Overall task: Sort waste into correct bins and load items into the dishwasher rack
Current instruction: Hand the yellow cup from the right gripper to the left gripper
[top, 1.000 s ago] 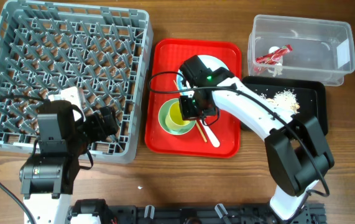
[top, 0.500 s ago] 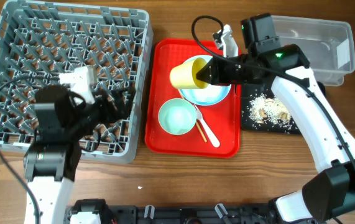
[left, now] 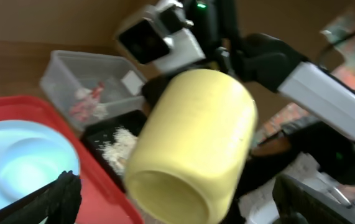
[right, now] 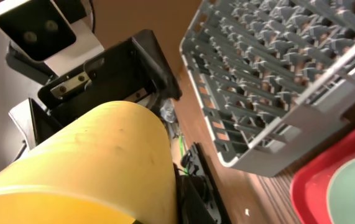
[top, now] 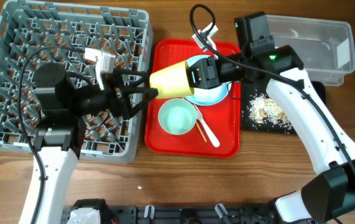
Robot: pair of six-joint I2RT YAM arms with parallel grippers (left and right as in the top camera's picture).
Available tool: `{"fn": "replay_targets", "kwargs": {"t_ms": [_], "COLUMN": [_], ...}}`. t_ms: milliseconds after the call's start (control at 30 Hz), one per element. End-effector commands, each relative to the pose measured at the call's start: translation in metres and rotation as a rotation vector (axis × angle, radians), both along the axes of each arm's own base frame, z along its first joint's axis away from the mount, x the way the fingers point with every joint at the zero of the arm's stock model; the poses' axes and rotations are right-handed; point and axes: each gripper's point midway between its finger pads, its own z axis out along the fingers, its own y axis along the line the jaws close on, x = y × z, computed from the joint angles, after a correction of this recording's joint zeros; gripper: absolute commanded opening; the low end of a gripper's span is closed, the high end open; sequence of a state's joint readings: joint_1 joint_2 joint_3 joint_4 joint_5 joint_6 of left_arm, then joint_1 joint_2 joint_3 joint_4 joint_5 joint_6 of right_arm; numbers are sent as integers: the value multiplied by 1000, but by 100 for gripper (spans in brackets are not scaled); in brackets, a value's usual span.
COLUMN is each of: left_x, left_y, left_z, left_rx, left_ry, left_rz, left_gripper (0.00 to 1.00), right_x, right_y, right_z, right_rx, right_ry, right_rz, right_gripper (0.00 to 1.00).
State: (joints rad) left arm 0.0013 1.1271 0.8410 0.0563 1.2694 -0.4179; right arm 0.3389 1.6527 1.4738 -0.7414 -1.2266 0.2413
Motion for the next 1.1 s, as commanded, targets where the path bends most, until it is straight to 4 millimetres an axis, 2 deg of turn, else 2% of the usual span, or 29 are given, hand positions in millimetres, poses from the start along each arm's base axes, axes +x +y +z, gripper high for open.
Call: {"fn": "replay_targets", "kwargs": {"t_ms": [0,167,300,533,900,933,967,1067], "left_x": [-21,-26,-31,-31,-31,-31,-31,-31], "left_y": [-5,-12,-20,-21,-21,-20,-20,-20], "left_z": [13,14,20,21,21,21,21,21], "left_rx": [-33,-33,-31,-31,-31,-31,-31,-31], "left_ry": [-31,-41,-99,-107,-107,-107,-107,-107], "left_rz": [-136,-165,-198,-200,-200,-199,-199,-199], "left_gripper": [96,95,86,73,59,57,55,51], "right_x": [-8,-15,-17,-17,-18,-18,-18,-17], "right_y": [8,17,19,19,19,19,19,19], "right_z": [10,11,11,11,12,12,11,11], "right_rx": [41,42,38,37,37,37,36,32], "right_ry": [41,53,73,82,96,97,96,94], "right_rz": [40,62,65,63,62,62,61,56], "right_gripper": [4,4,4,4,6,12,25,40]}}
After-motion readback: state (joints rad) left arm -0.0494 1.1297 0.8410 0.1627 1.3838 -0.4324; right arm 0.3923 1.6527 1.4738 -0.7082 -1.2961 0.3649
